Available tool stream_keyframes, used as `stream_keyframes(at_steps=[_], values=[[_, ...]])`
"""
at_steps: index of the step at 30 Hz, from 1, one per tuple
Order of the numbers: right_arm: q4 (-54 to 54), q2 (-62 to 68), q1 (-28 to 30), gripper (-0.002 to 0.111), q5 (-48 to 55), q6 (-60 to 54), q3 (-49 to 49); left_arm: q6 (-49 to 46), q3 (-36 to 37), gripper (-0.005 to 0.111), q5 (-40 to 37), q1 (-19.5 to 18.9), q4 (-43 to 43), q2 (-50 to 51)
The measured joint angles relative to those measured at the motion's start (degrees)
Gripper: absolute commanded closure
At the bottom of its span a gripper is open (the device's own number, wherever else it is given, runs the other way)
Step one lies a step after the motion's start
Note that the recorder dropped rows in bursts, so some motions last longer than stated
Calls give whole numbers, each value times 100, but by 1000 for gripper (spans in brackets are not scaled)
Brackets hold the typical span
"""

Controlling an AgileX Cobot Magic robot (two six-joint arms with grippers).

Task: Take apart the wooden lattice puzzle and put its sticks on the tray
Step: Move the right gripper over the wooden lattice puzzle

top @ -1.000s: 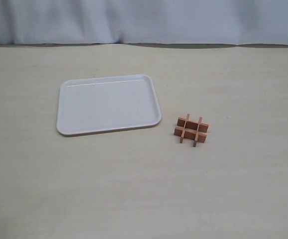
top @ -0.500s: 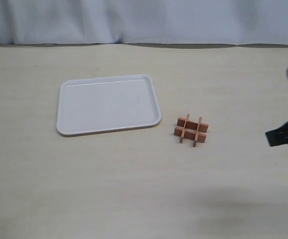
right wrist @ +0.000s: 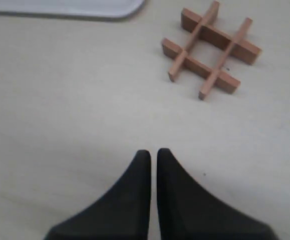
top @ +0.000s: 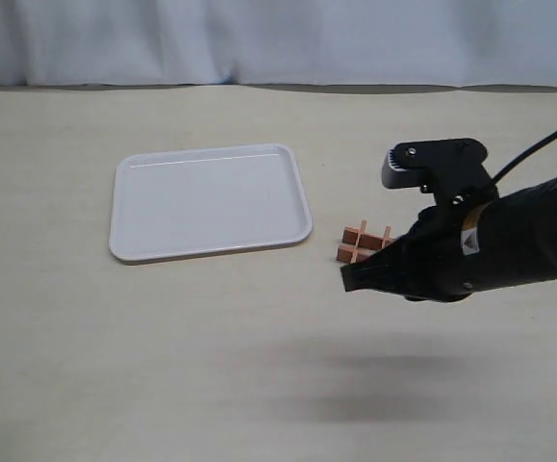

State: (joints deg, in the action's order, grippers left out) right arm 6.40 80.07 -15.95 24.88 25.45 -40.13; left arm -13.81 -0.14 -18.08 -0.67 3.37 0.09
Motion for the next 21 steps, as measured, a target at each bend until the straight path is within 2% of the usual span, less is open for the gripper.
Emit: stream_keyframes(at_steps=[3,6,9,11,14,21], values=[[1074,81,-321,104,-224,1506,0,0,0,107,0,0,0,0],[2450,190,-402,104,-131,3277,0,0,0,107,0,0,0,0],[3313,301,-405,104,111,4263,0,0,0,107,0,0,0,0],[3349,370,-428,104,151,4463,0,0,0,107,0,0,0,0],[2967,440,-620,104,228,4155,0,-11,0,107,0,0,0,0],[2470,453,-1731,104,846,3420,0,-11,0,107,0,0,0,0]])
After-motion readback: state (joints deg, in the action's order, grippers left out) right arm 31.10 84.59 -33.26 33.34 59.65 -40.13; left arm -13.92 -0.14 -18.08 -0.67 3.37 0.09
